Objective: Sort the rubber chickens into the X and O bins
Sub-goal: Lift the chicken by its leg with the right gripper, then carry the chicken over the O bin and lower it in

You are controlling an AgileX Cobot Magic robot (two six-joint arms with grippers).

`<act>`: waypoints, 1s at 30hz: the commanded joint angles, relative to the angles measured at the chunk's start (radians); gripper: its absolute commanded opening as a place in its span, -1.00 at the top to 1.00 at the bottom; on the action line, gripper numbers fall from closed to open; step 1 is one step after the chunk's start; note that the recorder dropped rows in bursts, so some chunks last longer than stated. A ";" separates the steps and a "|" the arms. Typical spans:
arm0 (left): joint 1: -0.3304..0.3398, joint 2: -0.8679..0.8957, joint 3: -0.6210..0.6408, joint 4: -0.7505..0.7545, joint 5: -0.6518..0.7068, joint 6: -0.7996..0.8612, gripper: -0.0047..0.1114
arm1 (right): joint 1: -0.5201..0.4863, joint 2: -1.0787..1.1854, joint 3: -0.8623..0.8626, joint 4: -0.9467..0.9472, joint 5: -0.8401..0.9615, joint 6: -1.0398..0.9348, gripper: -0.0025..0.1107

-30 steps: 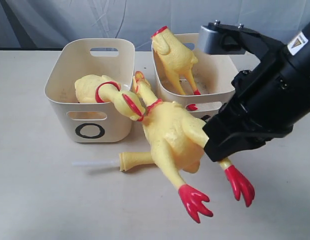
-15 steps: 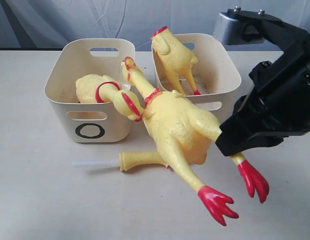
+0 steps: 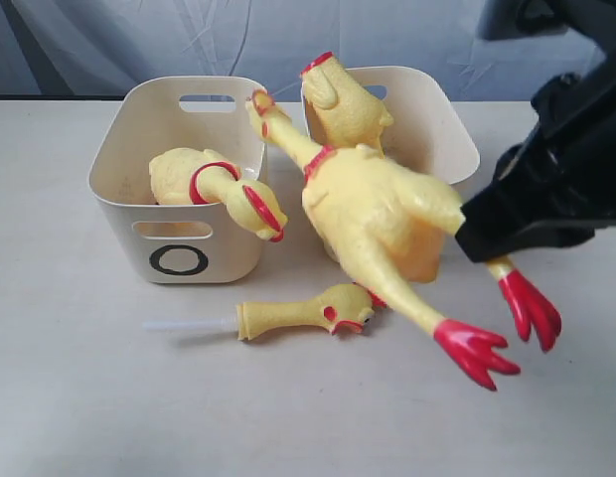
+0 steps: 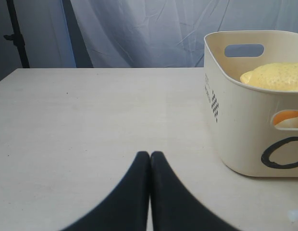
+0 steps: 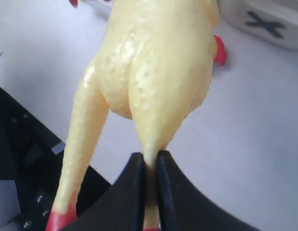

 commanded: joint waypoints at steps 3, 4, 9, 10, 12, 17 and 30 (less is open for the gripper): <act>0.001 -0.002 -0.003 0.000 -0.008 -0.001 0.92 | -0.002 0.009 -0.201 -0.036 -0.028 0.046 0.97; 0.001 -0.002 -0.003 0.000 -0.008 -0.001 0.92 | -0.002 0.019 -0.226 -0.034 -0.028 0.049 0.97; 0.001 -0.002 -0.003 0.000 -0.008 -0.001 0.92 | -0.002 0.095 -0.334 -0.003 -0.036 0.051 0.97; 0.001 -0.002 -0.003 0.000 -0.008 -0.001 0.92 | -0.002 0.114 -0.346 0.001 -0.040 0.051 0.97; 0.001 -0.002 -0.003 0.000 -0.008 -0.001 0.92 | -0.002 0.153 -0.366 0.008 -0.052 0.051 0.97; 0.001 -0.002 -0.003 0.000 -0.008 -0.001 0.92 | -0.002 0.288 -0.445 0.029 -0.080 0.051 0.97; 0.001 -0.002 -0.003 0.000 -0.008 -0.001 0.92 | -0.002 0.615 -0.721 0.184 -0.067 0.046 0.97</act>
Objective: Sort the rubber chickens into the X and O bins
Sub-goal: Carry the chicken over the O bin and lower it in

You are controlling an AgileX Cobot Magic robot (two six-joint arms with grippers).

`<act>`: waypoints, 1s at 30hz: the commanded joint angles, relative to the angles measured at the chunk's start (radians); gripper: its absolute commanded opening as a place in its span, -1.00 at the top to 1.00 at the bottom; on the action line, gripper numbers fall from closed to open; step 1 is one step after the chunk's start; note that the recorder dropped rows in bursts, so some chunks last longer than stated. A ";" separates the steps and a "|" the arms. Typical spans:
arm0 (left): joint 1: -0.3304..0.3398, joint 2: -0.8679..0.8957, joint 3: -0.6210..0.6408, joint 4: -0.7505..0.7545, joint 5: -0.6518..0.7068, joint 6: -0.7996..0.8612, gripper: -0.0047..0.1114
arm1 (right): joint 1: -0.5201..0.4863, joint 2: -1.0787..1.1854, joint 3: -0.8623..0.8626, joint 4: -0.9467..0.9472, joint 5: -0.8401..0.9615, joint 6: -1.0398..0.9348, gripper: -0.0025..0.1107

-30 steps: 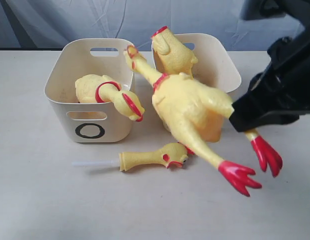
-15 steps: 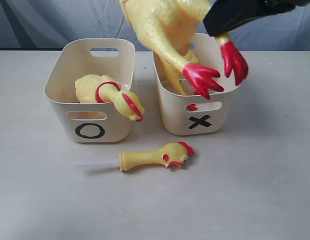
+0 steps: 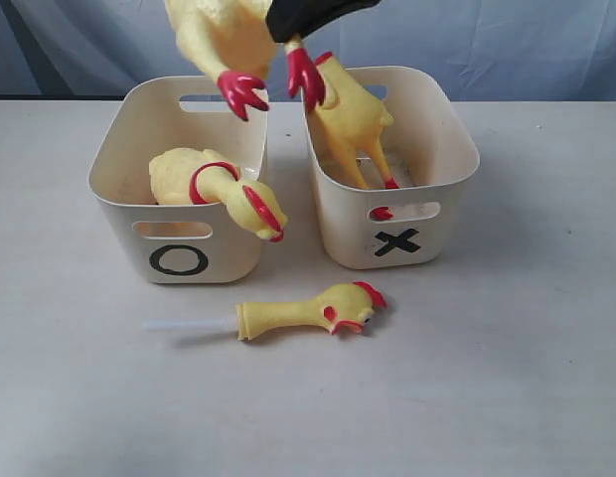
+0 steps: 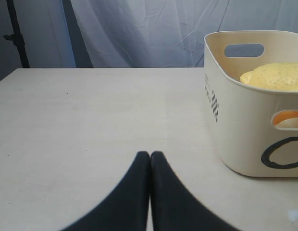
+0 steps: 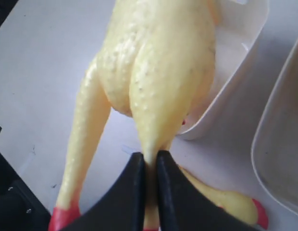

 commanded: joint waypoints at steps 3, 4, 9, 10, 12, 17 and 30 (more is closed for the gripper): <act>0.001 -0.002 -0.003 0.000 -0.008 -0.001 0.92 | -0.002 0.086 -0.024 0.073 0.039 -0.001 0.97; 0.001 -0.002 -0.003 0.000 -0.008 -0.001 0.92 | -0.002 0.093 -0.024 0.077 0.039 0.004 0.97; 0.001 -0.002 -0.003 0.000 -0.008 -0.001 0.92 | -0.002 0.123 -0.024 0.055 0.039 0.018 0.97; 0.001 -0.002 -0.003 0.000 -0.008 -0.001 0.92 | -0.002 0.127 -0.024 0.056 0.039 0.018 0.97; 0.001 -0.002 -0.003 0.000 -0.008 -0.001 0.92 | -0.002 0.143 -0.024 0.094 0.039 0.018 0.97; 0.001 -0.002 -0.003 0.000 -0.008 -0.001 0.92 | -0.002 0.194 -0.024 0.189 0.039 0.018 0.97; 0.001 -0.002 -0.003 0.000 -0.008 -0.001 0.92 | -0.002 0.247 -0.024 0.192 0.039 0.018 0.41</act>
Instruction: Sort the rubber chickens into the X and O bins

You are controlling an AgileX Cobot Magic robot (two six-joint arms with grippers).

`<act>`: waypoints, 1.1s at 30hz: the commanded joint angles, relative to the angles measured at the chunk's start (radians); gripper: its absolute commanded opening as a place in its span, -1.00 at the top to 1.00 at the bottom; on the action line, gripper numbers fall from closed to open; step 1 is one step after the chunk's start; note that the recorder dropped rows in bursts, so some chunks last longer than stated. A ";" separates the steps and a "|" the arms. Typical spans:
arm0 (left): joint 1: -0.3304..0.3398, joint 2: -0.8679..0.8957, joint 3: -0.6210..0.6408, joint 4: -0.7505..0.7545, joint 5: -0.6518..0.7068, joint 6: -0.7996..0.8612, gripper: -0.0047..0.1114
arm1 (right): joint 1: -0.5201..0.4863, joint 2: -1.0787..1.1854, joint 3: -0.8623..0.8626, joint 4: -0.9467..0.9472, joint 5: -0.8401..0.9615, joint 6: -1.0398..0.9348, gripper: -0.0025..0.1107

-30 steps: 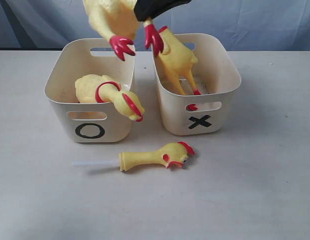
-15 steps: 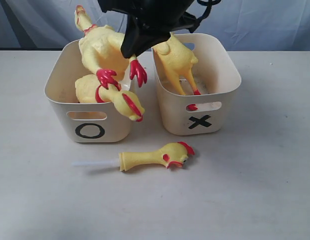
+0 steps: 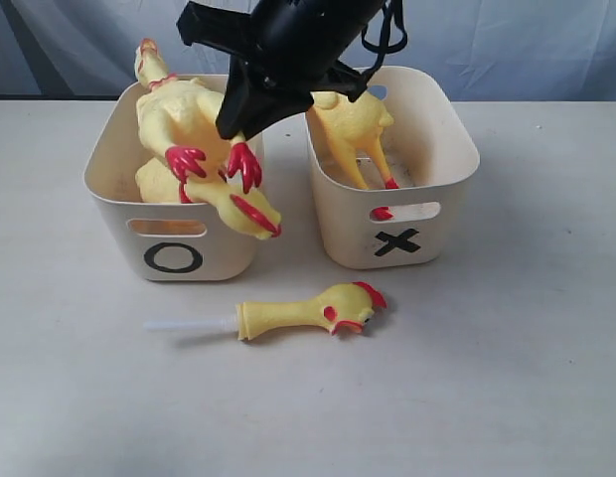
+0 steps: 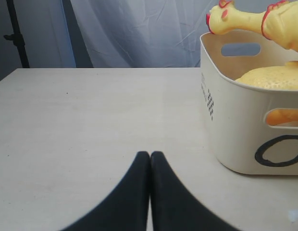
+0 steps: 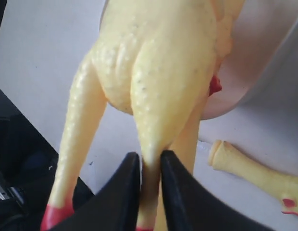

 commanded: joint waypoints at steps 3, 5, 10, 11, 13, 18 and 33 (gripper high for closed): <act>0.001 -0.002 -0.003 0.000 -0.008 -0.001 0.92 | -0.002 0.002 -0.005 0.009 -0.010 -0.010 0.24; 0.001 -0.002 -0.003 0.000 -0.008 -0.001 0.92 | -0.002 -0.005 -0.005 0.016 -0.010 -0.026 0.21; 0.001 -0.002 -0.003 0.000 -0.008 -0.001 0.92 | -0.002 -0.043 -0.005 0.006 -0.010 -0.035 0.21; 0.001 -0.002 -0.003 0.000 -0.008 -0.001 0.92 | -0.002 -0.053 -0.005 -0.001 -0.010 -0.035 0.21; 0.001 -0.002 -0.003 0.000 -0.008 -0.001 0.92 | -0.002 -0.074 -0.005 -0.037 -0.010 -0.035 0.21; 0.001 -0.002 -0.003 0.000 -0.008 -0.001 0.92 | -0.002 -0.141 -0.005 -0.112 -0.010 -0.035 0.21; 0.001 -0.002 -0.003 0.000 -0.008 -0.001 0.92 | -0.002 -0.240 0.023 -0.216 -0.010 -0.032 0.21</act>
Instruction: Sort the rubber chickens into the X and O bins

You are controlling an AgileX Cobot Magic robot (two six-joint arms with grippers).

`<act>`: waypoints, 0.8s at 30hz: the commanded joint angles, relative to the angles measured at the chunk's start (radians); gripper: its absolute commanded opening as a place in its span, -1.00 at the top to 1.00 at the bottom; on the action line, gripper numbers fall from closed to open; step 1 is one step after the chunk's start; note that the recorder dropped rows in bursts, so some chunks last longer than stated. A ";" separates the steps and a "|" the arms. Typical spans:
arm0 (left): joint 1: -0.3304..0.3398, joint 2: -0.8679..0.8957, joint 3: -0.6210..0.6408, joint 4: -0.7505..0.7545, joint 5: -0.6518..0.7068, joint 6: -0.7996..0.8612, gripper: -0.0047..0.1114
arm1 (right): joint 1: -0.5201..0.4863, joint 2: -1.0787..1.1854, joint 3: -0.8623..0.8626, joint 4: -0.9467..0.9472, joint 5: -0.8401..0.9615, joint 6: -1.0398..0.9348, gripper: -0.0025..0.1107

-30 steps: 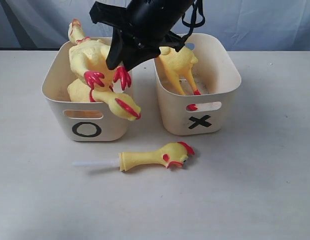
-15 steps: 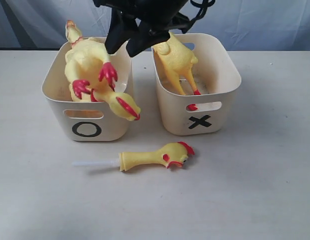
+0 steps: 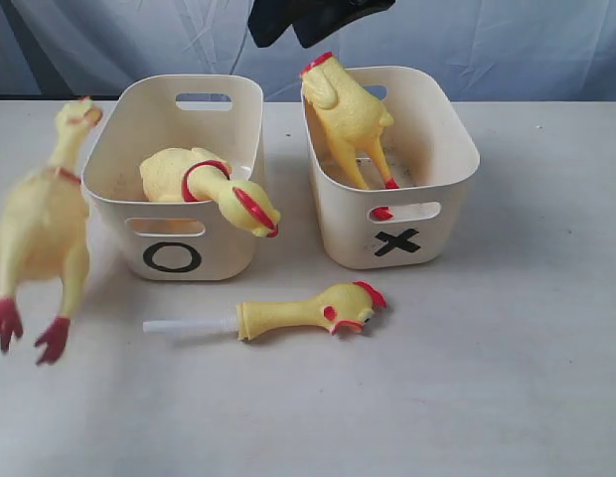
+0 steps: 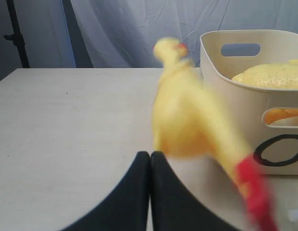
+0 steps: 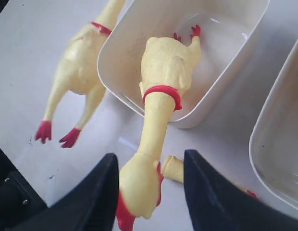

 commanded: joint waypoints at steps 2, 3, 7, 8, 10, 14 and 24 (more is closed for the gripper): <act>0.001 -0.002 -0.003 0.000 -0.008 -0.001 0.92 | -0.002 -0.009 0.055 0.001 -0.006 -0.005 0.21; 0.001 -0.002 -0.003 0.000 -0.008 -0.001 0.92 | -0.002 -0.009 0.075 0.001 -0.006 -0.007 0.21; 0.001 -0.002 -0.003 0.000 -0.008 -0.001 0.92 | -0.002 -0.009 0.126 0.001 -0.006 -0.020 0.21; 0.001 -0.002 -0.003 0.000 -0.008 -0.001 0.92 | -0.002 -0.009 0.127 0.001 -0.006 -0.023 0.21; 0.001 -0.002 -0.003 0.000 -0.008 -0.001 0.92 | -0.002 -0.009 0.127 0.003 -0.006 -0.022 0.21; 0.001 -0.002 -0.003 0.000 -0.008 -0.001 0.92 | -0.002 -0.007 0.127 0.011 -0.006 -0.022 0.21; 0.001 -0.002 -0.003 0.000 -0.008 -0.001 0.92 | 0.000 0.016 0.127 0.280 -0.006 -0.068 0.21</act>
